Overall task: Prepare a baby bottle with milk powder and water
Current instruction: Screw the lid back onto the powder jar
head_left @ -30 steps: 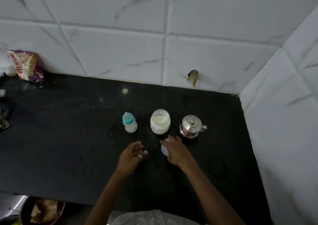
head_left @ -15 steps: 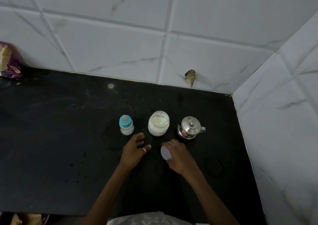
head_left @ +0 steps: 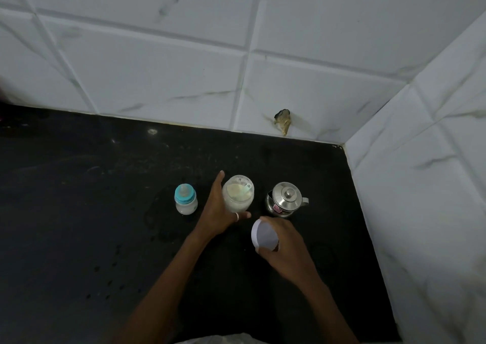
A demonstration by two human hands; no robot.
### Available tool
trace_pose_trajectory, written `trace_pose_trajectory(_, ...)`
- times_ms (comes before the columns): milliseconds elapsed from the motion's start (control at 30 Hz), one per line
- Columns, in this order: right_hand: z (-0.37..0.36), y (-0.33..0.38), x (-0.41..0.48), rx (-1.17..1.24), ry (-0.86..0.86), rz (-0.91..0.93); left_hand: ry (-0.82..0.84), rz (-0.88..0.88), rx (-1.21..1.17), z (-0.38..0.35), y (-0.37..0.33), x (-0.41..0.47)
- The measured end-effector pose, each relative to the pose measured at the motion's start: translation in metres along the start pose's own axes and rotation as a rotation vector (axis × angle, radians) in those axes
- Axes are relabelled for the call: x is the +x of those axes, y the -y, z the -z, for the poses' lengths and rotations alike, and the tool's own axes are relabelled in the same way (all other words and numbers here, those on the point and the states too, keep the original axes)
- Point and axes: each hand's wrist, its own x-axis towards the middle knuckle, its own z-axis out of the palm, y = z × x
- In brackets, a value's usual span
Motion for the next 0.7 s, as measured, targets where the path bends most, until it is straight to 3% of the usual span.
trace_pose_trajectory(367, 0.013, 0.006, 0.001, 0.144, -0.074, -0.035, -0.098, -0.119, 0.092, -0.015, 0.017, 0.010)
trace_pose_trajectory(700, 0.060, 0.042, 0.021, 0.210, -0.063, 0.002, -0.185, -0.340, 0.066, 0.006, -0.035, -0.022)
